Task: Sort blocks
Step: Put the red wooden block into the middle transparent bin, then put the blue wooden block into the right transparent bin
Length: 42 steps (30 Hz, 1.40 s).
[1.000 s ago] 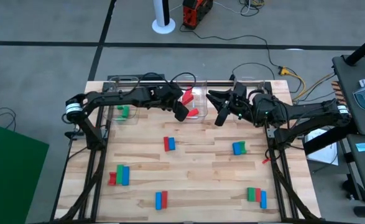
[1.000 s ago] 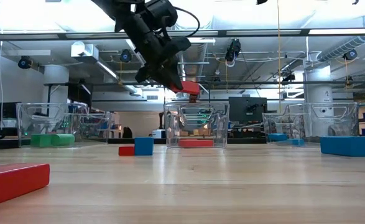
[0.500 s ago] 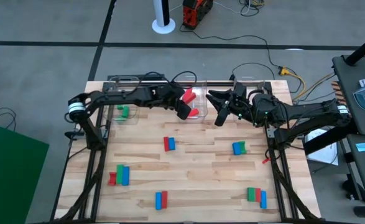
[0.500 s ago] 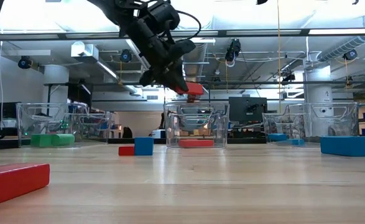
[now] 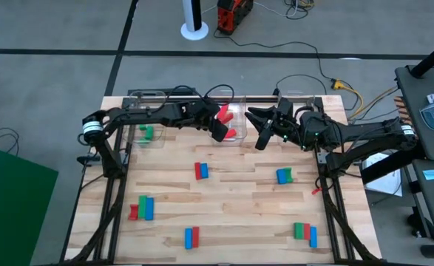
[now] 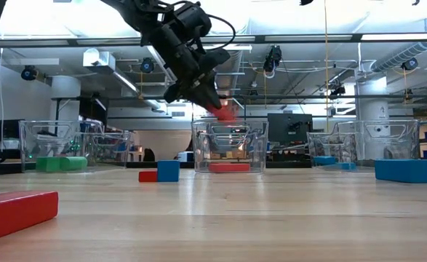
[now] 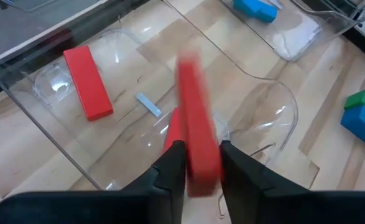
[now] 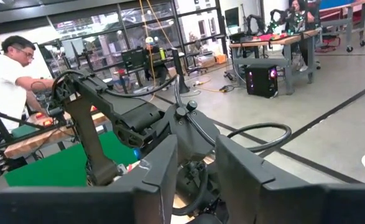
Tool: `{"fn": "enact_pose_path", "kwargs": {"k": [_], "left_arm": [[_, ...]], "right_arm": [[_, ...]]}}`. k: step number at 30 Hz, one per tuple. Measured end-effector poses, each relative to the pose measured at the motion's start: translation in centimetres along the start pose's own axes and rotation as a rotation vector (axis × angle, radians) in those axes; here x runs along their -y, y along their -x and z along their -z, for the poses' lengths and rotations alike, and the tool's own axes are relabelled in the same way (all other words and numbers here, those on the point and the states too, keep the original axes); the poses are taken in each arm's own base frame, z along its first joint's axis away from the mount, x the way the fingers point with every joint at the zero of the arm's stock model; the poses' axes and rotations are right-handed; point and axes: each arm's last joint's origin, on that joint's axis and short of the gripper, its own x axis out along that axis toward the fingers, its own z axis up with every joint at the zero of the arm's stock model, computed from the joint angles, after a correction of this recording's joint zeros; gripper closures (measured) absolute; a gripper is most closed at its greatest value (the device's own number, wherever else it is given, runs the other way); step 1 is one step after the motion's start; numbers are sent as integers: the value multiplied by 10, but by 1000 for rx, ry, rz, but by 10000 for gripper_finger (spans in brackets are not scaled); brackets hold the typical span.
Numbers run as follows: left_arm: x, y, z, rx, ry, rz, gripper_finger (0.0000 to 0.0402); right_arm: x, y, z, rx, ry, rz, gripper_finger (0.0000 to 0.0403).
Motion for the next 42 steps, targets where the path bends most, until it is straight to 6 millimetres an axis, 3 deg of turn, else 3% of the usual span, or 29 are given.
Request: {"fn": "enact_pose_path", "kwargs": {"k": [7, 11, 18, 24, 30, 37, 42], "left_arm": [[0, 1, 0, -4, 0, 13, 303], [8, 16, -3, 17, -13, 62, 302], [34, 79, -6, 184, -112, 66, 301], [33, 139, -2, 247, -128, 92, 301], [29, 186, -1, 339, -102, 163, 301], [24, 226, 4, 445, -61, 187, 301], [25, 239, 8, 484, -55, 183, 301]], "right_arm": [[0, 0, 0, -2, -6, 1, 300], [1, 0, 5, -42, -6, 11, 308], [5, 4, 10, -187, -8, 49, 309], [7, 17, -13, -375, 99, 105, 287], [12, 31, -23, -577, 194, 97, 257], [15, 34, 4, -844, 350, 7, 211], [16, 33, 34, -1041, 478, -16, 167]]}}
